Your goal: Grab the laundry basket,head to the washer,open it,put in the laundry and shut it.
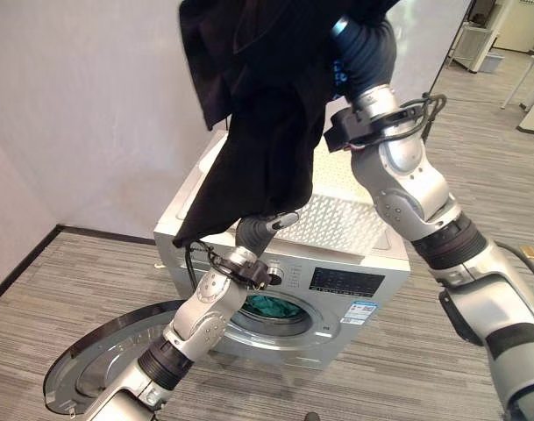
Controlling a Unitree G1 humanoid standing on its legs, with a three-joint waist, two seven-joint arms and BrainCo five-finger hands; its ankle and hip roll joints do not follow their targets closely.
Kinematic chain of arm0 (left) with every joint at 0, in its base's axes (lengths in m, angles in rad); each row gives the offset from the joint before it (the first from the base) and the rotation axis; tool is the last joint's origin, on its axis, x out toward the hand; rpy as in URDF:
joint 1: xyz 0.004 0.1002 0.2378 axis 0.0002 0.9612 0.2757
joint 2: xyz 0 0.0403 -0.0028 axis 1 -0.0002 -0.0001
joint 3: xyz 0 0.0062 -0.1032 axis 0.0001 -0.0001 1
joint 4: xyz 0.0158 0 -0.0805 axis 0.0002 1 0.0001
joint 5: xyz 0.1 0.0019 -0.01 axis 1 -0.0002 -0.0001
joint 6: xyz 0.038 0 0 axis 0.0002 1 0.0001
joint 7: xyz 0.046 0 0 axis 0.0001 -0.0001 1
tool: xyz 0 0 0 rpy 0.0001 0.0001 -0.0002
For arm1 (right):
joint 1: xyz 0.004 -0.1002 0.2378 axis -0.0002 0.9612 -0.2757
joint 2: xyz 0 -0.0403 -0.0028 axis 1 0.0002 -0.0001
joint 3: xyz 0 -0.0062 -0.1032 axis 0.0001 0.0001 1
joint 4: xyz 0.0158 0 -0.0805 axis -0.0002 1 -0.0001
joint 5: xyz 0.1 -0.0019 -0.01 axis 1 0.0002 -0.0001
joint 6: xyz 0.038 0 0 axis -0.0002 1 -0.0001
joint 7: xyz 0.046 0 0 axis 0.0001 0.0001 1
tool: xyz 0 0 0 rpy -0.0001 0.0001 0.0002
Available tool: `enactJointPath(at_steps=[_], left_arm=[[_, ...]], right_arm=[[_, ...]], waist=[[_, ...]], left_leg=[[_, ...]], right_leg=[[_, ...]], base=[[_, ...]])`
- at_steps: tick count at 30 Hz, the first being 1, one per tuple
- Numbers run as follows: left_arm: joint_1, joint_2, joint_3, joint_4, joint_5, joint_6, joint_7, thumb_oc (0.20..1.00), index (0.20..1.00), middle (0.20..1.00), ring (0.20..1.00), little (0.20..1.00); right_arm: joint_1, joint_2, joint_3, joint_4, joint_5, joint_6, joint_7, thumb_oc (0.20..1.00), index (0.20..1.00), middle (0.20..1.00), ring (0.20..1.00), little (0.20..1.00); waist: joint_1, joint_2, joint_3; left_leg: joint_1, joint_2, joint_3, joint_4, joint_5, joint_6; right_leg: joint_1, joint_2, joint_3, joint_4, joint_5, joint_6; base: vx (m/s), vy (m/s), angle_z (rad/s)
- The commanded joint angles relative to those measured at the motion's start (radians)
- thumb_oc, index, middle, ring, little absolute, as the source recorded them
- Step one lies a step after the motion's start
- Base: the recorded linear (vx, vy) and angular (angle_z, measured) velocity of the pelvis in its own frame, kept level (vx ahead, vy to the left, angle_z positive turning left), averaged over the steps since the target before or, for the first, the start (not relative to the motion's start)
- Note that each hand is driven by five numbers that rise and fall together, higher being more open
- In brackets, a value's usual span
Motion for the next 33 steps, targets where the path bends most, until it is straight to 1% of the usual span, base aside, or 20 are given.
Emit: enactJointPath(at_steps=[1, 4, 9, 14, 15, 17, 19, 21, 22, 23, 27, 30, 33], left_arm=[[0.040, 0.041, 0.033, -0.056, 0.007, -0.046, -0.051, 1.000, 1.000, 1.000, 1.000, 1.000], [0.053, 0.053, 0.036, -0.055, 0.003, -0.046, -0.061, 1.000, 1.000, 1.000, 1.000, 1.000], [0.044, 0.045, 0.040, -0.043, 0.003, -0.047, -0.044, 1.000, 1.000, 1.000, 1.000, 1.000], [0.037, 0.034, 0.041, -0.028, 0.011, -0.047, -0.033, 1.000, 1.000, 1.000, 1.000, 1.000], [0.024, 0.029, 0.054, -0.021, 0.024, -0.049, -0.023, 1.000, 1.000, 1.000, 1.000, 1.000], [0.026, 0.025, 0.061, -0.023, 0.027, -0.049, -0.018, 1.000, 1.000, 1.000, 1.000, 1.000], [0.035, 0.023, 0.078, -0.029, 0.039, -0.046, -0.009, 1.000, 1.000, 1.000, 1.000, 1.000], [0.049, 0.022, 0.108, -0.044, 0.048, -0.044, -0.008, 1.000, 1.000, 1.000, 1.000, 1.000], [0.061, 0.023, 0.129, -0.056, 0.047, -0.046, -0.009, 1.000, 1.000, 1.000, 1.000, 1.000], [0.062, 0.023, 0.128, -0.057, 0.047, -0.046, -0.009, 1.000, 1.000, 1.000, 1.000, 1.000], [0.085, 0.029, 0.169, -0.090, 0.065, -0.053, -0.011, 1.000, 1.000, 1.000, 1.000, 1.000], [0.107, 0.028, 0.193, -0.107, 0.071, -0.056, -0.016, 1.000, 1.000, 1.000, 1.000, 1.000], [0.109, 0.026, 0.206, -0.111, 0.083, -0.063, -0.021, 1.000, 1.000, 1.000, 1.000, 1.000]], right_arm=[[-0.181, 0.018, -0.069, 0.078, -0.007, -0.050, -0.006, 0.200, 0.200, 0.200, 0.200, 0.200], [-0.195, 0.002, -0.067, 0.077, -0.012, -0.056, -0.007, 0.200, 0.200, 0.200, 0.200, 0.200], [-0.153, 0.009, -0.070, 0.046, 0.018, -0.064, 0.006, 0.200, 0.200, 0.200, 0.200, 0.200], [-0.119, -0.027, -0.072, -0.011, 0.050, -0.072, 0.023, 0.200, 0.200, 0.200, 0.200, 0.200], [-0.084, -0.049, -0.080, -0.045, 0.073, -0.075, 0.034, 0.200, 0.200, 0.200, 0.200, 0.200], [-0.050, -0.052, -0.090, -0.067, 0.099, -0.081, 0.037, 0.200, 0.200, 0.200, 0.200, 0.200], [0.016, -0.072, -0.100, -0.138, 0.121, -0.076, 0.059, 0.200, 0.200, 0.200, 0.200, 0.200], [0.106, -0.128, -0.117, -0.238, 0.111, -0.064, 0.091, 0.200, 0.200, 0.200, 0.200, 0.200], [0.181, -0.167, -0.141, -0.285, 0.102, -0.051, 0.117, 0.200, 0.200, 0.200, 0.200, 0.200], [0.184, -0.167, -0.143, -0.288, 0.101, -0.050, 0.117, 0.200, 0.200, 0.200, 0.200, 0.200], [0.286, -0.223, -0.169, -0.316, 0.110, -0.032, 0.147, 0.200, 0.200, 0.200, 0.200, 0.200], [0.347, -0.241, -0.184, -0.338, 0.114, -0.018, 0.174, 0.200, 0.200, 0.200, 0.200, 0.200], [0.374, -0.251, -0.188, -0.350, 0.077, -0.002, 0.198, 0.200, 0.200, 0.200, 0.200, 0.200]], waist=[[0.027, -0.050, -0.034], [0.026, -0.048, -0.032], [0.024, -0.046, -0.034], [0.020, -0.047, -0.039], [0.015, -0.046, -0.041], [0.014, -0.046, -0.040], [0.011, -0.045, -0.042], [0.005, -0.044, -0.042], [0.002, -0.042, -0.043], [0.003, -0.042, -0.043], [0.000, -0.041, -0.040], [-0.001, -0.040, -0.041], [0.002, -0.038, -0.040]], left_leg=[[-0.054, -0.003, -0.028, 0.004, 0.003, -0.019], [-0.057, -0.002, -0.028, 0.004, 0.006, -0.021], [-0.055, 0.001, -0.031, 0.004, 0.007, -0.024], [-0.054, 0.001, -0.036, 0.004, 0.007, -0.026], [-0.051, 0.002, -0.034, 0.004, 0.007, -0.027], [-0.048, 0.002, -0.034, 0.004, 0.006, -0.027], [-0.045, 0.003, -0.033, 0.004, 0.005, -0.028], [-0.043, 0.005, -0.033, 0.004, 0.004, -0.028], [-0.040, 0.005, -0.033, 0.004, 0.003, -0.027], [-0.040, 0.005, -0.033, 0.004, 0.003, -0.028], [-0.035, 0.007, -0.033, 0.004, 0.001, -0.028], [-0.032, 0.008, -0.035, 0.004, 0.000, -0.029], [-0.034, 0.009, -0.037, 0.004, 0.002, -0.030]], right_leg=[[0.007, -0.007, 0.000, -0.003, 0.063, 0.023], [0.005, -0.002, 0.002, -0.003, 0.061, 0.021], [0.012, -0.001, -0.003, -0.003, 0.060, 0.017], [0.017, 0.000, -0.008, -0.003, 0.060, 0.014], [0.022, 0.000, -0.008, -0.003, 0.060, 0.013], [0.023, 0.001, -0.008, -0.003, 0.060, 0.013], [0.026, 0.001, -0.007, -0.003, 0.058, 0.012], [0.028, 0.001, -0.009, -0.003, 0.057, 0.011], [0.032, 0.001, -0.012, -0.003, 0.055, 0.010], [0.033, 0.001, -0.012, -0.003, 0.055, 0.010], [0.039, 0.004, -0.013, 0.000, 0.047, 0.008], [0.043, 0.006, -0.015, 0.000, 0.043, 0.007], [0.043, 0.006, -0.020, 0.001, 0.042, 0.007]], base=[[0.01, -0.013, -0.03], [0.01, -0.020, -0.04], [0.00, 0.000, 0.00], [0.00, 0.000, 0.00], [0.00, 0.000, 0.00], [0.00, 0.000, 0.02], [0.00, 0.000, 0.02], [0.00, 0.000, 0.00], [0.00, 0.000, 0.00], [0.00, 0.000, 0.00], [0.00, -0.001, 0.00], [0.00, -0.001, -0.01], [0.00, 0.000, 0.00]])
